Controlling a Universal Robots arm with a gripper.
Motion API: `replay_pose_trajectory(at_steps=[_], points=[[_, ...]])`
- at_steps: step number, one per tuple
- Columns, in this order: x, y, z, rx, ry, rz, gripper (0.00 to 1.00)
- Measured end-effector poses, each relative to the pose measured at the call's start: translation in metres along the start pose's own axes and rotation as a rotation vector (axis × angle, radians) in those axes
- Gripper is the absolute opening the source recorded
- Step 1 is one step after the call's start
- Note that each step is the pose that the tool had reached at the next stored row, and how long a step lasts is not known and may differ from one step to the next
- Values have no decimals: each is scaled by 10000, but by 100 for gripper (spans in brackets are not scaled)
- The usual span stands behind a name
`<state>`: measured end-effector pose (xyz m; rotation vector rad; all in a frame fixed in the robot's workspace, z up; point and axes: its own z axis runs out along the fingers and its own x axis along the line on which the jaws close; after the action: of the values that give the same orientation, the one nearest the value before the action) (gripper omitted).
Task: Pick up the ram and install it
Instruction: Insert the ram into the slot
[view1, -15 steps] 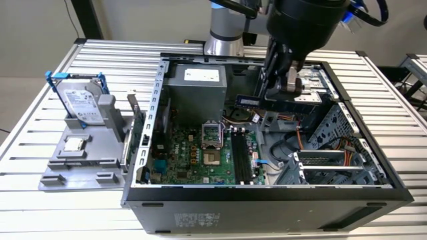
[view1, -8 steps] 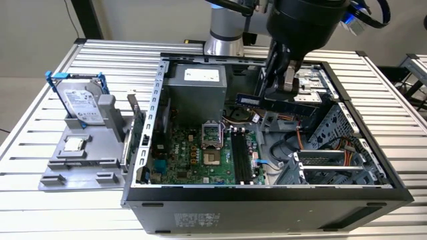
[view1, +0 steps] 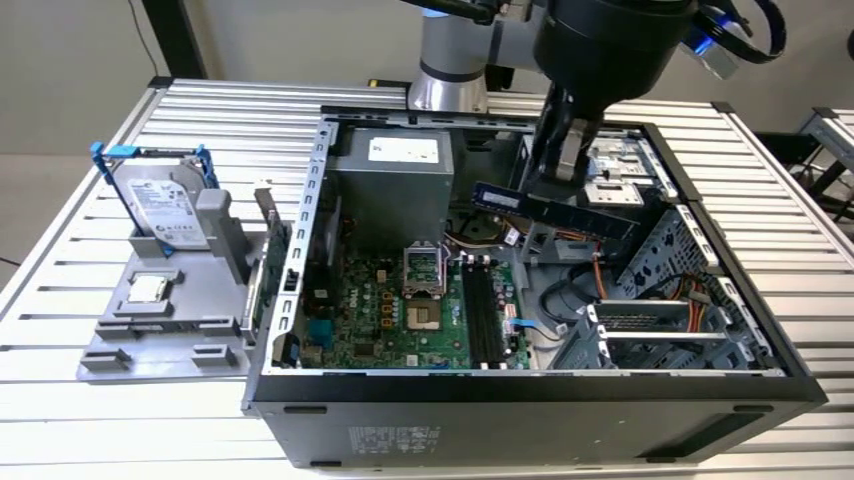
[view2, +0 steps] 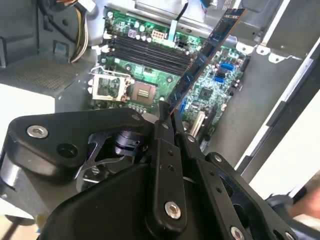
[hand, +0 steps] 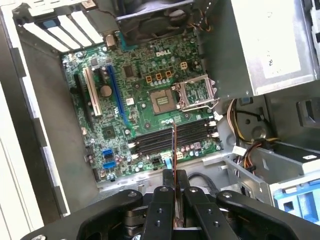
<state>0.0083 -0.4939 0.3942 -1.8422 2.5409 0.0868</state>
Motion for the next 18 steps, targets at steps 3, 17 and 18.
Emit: replay_pose_trajectory(at_steps=[3, 17, 18], points=[[0, 0, 0, 22, -28, 643, 0], [0, 0, 0, 88, -112, 2578, 0], [0, 0, 0, 93, -118, 2705, 0]])
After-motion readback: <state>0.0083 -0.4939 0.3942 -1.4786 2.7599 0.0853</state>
